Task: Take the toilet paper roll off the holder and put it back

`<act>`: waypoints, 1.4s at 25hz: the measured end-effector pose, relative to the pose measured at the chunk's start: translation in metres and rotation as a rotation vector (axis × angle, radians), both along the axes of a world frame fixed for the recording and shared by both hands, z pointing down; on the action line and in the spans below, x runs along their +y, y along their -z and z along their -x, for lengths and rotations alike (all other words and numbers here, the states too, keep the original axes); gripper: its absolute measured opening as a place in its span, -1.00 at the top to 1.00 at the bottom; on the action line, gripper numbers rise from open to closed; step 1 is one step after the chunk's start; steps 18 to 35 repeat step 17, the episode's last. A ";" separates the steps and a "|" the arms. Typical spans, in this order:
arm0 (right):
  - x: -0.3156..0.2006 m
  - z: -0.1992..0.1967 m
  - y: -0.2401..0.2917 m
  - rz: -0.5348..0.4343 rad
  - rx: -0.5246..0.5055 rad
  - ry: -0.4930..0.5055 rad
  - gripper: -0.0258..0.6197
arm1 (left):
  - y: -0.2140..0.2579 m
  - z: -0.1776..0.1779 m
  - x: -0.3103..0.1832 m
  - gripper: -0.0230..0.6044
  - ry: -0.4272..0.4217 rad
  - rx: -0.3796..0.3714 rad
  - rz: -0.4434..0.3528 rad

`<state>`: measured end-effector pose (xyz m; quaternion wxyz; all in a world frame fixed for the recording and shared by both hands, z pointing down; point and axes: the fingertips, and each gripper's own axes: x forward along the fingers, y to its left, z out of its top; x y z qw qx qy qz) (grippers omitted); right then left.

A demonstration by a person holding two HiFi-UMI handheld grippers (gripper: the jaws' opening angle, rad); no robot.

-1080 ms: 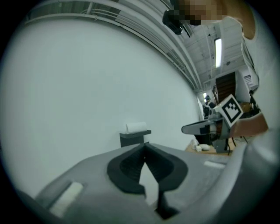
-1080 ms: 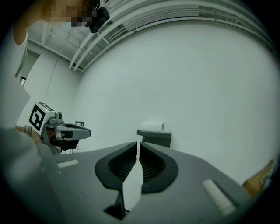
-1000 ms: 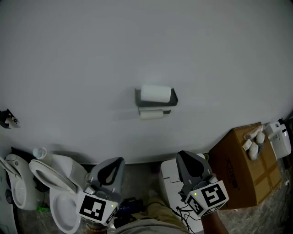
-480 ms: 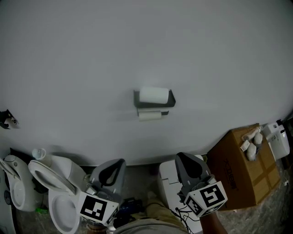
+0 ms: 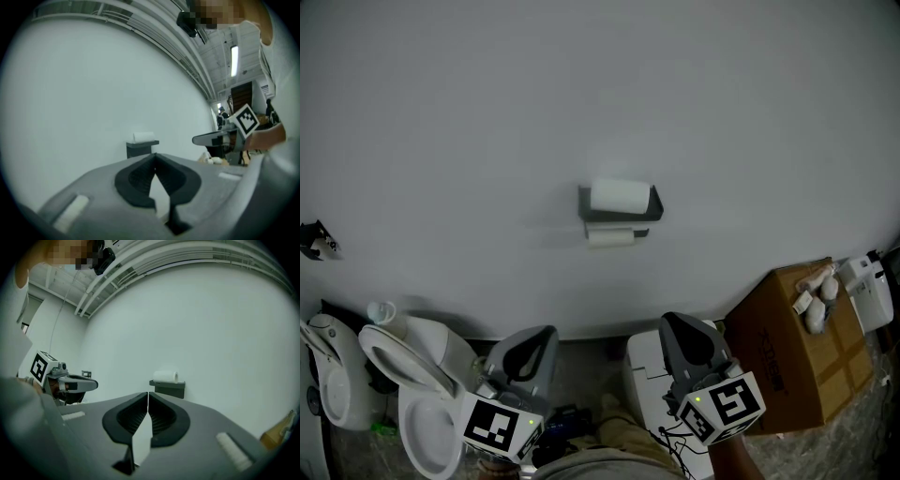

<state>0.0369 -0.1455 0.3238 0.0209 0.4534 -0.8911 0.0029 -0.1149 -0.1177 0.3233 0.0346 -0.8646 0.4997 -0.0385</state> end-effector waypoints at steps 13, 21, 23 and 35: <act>0.001 0.003 -0.003 0.009 -0.005 0.002 0.89 | 0.005 -0.001 0.000 0.95 0.008 0.026 -0.011; 0.001 0.004 -0.005 0.013 -0.006 0.003 0.89 | 0.005 -0.001 0.000 0.95 0.006 0.035 -0.008; 0.001 0.004 -0.005 0.013 -0.006 0.003 0.89 | 0.005 -0.001 0.000 0.95 0.006 0.035 -0.008; 0.001 0.004 -0.005 0.013 -0.006 0.003 0.89 | 0.005 -0.001 0.000 0.95 0.006 0.035 -0.008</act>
